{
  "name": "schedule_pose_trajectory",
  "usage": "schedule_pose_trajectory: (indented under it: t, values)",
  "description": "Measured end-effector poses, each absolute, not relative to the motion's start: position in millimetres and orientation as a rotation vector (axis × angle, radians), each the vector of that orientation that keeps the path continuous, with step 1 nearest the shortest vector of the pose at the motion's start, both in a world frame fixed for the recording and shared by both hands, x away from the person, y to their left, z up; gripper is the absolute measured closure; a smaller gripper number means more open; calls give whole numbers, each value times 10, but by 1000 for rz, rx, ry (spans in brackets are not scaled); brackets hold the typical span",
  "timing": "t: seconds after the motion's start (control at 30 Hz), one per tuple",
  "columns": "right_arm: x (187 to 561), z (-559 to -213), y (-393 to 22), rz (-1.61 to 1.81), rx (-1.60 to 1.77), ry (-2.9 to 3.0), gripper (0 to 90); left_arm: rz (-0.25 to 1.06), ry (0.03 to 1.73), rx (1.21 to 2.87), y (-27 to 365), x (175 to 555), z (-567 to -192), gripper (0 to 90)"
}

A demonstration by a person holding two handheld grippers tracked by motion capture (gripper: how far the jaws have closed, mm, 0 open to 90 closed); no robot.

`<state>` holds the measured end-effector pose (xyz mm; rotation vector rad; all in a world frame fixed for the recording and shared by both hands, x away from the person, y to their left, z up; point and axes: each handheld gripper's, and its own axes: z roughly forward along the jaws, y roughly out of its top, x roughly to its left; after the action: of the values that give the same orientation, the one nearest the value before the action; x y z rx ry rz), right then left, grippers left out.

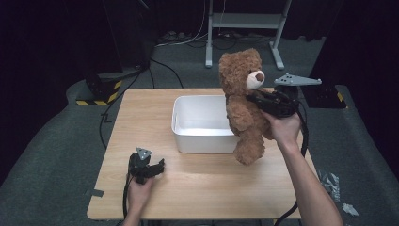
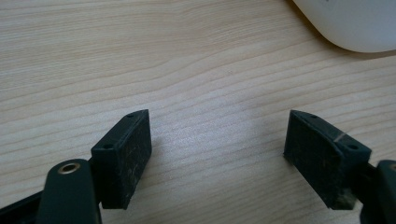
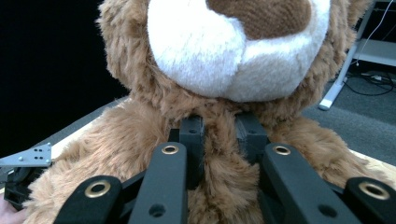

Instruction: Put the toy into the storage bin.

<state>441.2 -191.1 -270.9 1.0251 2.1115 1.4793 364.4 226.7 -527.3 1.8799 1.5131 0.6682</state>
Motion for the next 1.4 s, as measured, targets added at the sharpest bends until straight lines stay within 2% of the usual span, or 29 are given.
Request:
schedule_pose_trajectory:
  t: [1.4]
  values:
    - [4713, -2646, -1330, 1455, 1017, 2153, 775, 669, 1514, 1874, 2264, 3645, -5277, 231]
